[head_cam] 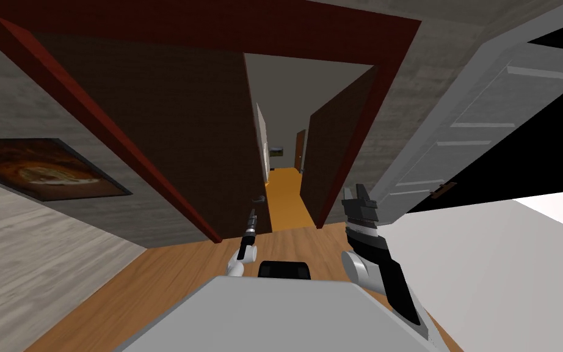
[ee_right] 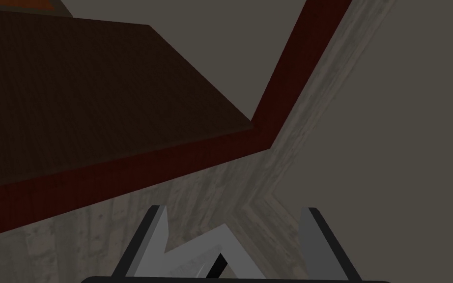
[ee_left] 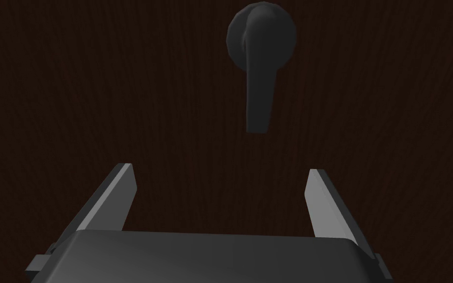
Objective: Push the door open
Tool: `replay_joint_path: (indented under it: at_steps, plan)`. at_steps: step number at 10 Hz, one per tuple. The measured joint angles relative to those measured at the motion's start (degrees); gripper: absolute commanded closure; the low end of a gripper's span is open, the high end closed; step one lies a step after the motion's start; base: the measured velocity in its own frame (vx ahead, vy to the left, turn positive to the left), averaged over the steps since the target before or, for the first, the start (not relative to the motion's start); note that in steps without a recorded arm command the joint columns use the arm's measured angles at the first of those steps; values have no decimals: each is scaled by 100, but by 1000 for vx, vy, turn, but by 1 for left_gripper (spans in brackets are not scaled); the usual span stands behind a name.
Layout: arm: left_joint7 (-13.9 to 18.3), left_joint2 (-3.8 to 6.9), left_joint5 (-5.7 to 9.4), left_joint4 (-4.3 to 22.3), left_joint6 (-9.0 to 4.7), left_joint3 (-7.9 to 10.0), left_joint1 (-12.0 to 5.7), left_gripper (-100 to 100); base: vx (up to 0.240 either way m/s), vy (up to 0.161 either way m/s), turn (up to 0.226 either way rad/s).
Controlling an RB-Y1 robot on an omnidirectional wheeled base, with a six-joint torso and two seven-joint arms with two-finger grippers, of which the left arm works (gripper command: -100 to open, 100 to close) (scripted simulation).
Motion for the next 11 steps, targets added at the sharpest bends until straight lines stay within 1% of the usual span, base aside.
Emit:
replay_joint_path:
  at_steps: [2, 3, 4, 5, 7, 8, 9, 10, 11]
  plan:
    - [14, -49, -3, 231, -24, 14, -78, -100, 16, 86, -82]
    - [19, -72, -1, 403, -66, 28, -147, -100, 4, 41, -17]
    - [19, -74, 0, 425, -78, 30, -155, -100, 100, 19, -20]
    - [20, 41, 13, 567, -148, 49, -212, -100, 169, 28, -33]
    - [40, 206, 13, 455, -119, 45, -134, -100, 209, 32, -19]
    - [40, 236, 15, 413, -105, 48, -107, -100, 177, 28, -18]
    - [35, 256, 22, 458, -125, 60, -127, -100, 188, 28, -30]
    - [37, 257, 30, 495, -151, 71, -139, -100, 195, 20, -23]
    - [38, 229, 34, 493, -159, 77, -130, -100, 222, 40, -19]
